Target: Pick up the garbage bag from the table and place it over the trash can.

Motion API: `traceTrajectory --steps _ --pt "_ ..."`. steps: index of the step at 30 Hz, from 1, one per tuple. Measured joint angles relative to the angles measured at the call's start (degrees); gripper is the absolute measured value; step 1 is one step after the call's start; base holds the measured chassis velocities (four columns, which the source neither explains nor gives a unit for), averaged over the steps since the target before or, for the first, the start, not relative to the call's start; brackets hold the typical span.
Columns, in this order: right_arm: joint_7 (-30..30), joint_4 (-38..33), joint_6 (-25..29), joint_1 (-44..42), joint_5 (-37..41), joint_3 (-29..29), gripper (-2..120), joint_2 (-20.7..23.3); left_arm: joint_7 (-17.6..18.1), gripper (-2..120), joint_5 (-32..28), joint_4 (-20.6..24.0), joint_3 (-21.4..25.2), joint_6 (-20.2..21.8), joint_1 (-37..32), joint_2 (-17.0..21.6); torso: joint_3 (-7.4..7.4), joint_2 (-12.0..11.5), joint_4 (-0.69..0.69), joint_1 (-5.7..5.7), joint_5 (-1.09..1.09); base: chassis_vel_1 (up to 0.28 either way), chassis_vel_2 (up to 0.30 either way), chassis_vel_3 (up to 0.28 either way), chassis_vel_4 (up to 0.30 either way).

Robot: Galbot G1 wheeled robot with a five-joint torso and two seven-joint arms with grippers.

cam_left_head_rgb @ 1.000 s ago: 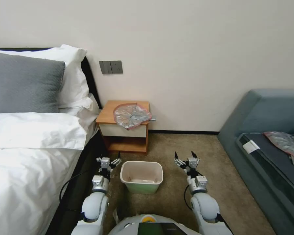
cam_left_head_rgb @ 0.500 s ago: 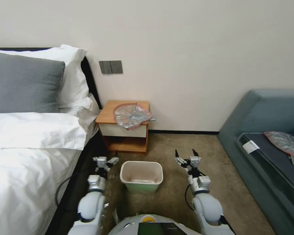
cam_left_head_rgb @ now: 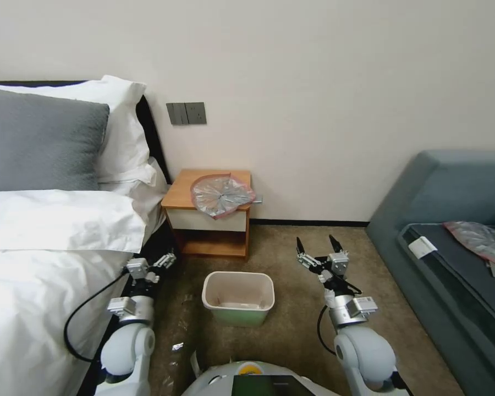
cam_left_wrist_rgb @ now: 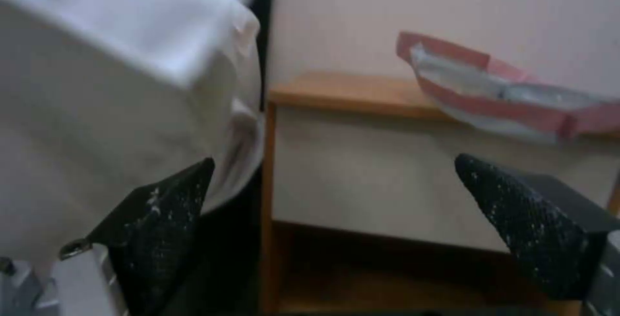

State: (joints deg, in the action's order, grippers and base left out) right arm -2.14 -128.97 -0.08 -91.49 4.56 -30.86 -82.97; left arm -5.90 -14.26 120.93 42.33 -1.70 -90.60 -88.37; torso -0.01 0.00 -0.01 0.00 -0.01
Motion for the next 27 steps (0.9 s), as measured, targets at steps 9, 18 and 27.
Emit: traceTrajectory --steps 9,18,27 --pt "2.4 8.7 5.2 7.8 -3.9 0.6 100 7.7 0.8 96 0.8 -2.3 -4.1 0.7 1.5 1.1 0.0 0.0 -0.04 0.01 0.03 0.0 0.0 0.0 0.0" --pt "1.9 23.2 12.0 24.1 -19.4 4.9 100 17.8 1.6 96 1.9 -4.2 -3.8 -0.3 2.3 1.1 0.01 0.0 0.02 0.01 0.01 0.0 0.0 0.0 0.0" --pt "1.6 33.1 16.5 34.0 -29.9 11.4 100 19.2 1.7 96 3.1 -4.7 -5.4 0.0 3.5 0.6 0.02 0.0 0.0 0.01 0.01 0.0 0.0 0.0 0.0"
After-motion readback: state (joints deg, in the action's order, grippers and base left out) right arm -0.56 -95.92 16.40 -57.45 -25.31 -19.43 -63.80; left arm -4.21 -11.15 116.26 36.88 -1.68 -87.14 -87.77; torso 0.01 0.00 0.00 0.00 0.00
